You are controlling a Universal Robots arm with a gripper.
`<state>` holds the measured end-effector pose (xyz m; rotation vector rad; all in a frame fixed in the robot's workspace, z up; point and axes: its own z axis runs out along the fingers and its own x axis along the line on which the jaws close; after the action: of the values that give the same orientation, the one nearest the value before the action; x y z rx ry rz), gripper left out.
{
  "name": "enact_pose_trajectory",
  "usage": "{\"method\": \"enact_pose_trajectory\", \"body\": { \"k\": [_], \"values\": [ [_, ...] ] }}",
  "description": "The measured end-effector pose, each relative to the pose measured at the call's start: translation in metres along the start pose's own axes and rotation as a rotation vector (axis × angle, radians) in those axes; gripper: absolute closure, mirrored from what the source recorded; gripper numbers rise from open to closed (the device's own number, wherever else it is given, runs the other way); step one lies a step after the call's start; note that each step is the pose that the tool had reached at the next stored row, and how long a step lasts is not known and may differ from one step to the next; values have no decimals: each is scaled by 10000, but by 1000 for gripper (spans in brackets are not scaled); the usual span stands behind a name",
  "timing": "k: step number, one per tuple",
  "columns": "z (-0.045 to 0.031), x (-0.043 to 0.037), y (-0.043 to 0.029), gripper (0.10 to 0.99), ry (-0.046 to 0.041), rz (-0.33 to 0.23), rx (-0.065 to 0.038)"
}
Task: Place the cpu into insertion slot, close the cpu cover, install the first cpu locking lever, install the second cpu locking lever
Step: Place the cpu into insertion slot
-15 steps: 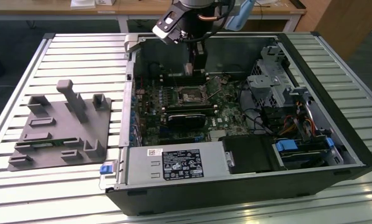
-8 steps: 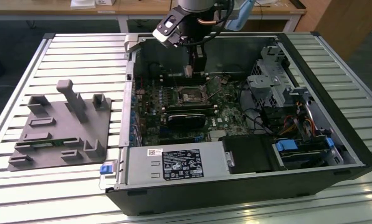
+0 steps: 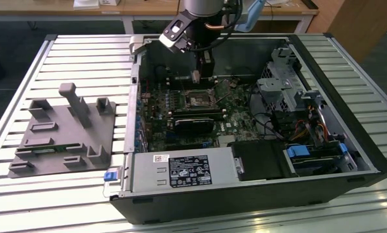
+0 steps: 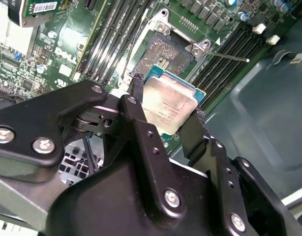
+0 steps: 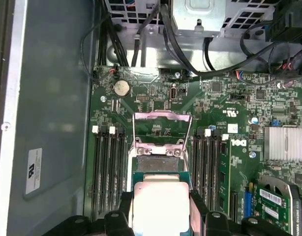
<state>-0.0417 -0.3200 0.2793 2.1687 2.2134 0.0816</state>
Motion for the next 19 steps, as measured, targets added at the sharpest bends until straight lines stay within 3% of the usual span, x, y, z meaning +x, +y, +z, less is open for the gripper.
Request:
{"method": "enact_pose_trajectory", "body": {
  "k": [19],
  "values": [
    [149, -5, -10, 549, -1, 0, 1]
  ]
}}
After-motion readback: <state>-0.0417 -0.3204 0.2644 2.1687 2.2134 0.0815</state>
